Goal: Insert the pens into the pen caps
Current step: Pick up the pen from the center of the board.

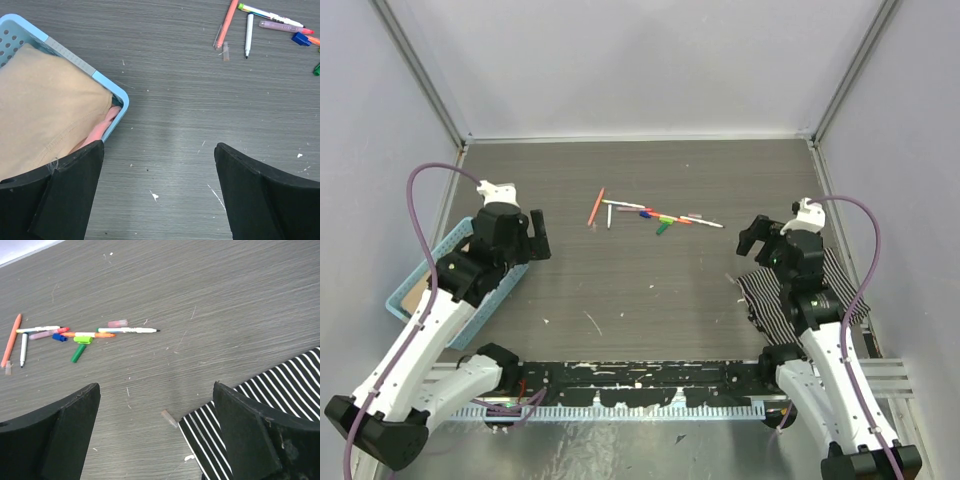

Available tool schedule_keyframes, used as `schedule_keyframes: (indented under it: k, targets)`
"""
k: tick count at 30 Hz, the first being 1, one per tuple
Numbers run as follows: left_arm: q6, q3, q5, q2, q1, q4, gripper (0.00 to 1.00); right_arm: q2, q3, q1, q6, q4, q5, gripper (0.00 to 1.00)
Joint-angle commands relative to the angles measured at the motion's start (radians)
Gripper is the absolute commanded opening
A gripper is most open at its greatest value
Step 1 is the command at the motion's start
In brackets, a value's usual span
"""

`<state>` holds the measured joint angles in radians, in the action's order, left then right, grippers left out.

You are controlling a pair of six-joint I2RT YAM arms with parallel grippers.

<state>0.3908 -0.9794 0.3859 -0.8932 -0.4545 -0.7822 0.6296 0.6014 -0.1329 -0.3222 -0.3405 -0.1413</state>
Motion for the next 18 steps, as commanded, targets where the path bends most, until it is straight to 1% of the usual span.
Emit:
schedule_keyframes:
  k: [1,8,12,18]
  targets:
    - [-0.030,-0.051,-0.046,0.012,0.021,-0.026,0.98,0.009,0.072,0.024,-0.029,-0.014,0.090,1.00]
    - [-0.026,-0.059,-0.047,0.031,0.033,-0.037,0.98,0.032,0.164,0.038,-0.033,-0.104,0.121,1.00]
    - [-0.019,-0.047,-0.058,0.033,0.038,-0.024,0.98,0.036,0.219,0.040,-0.066,-0.181,0.132,1.00]
    - [-0.057,-0.039,-0.139,-0.008,0.041,-0.022,0.98,0.068,0.310,0.042,-0.073,-0.374,0.273,1.00]
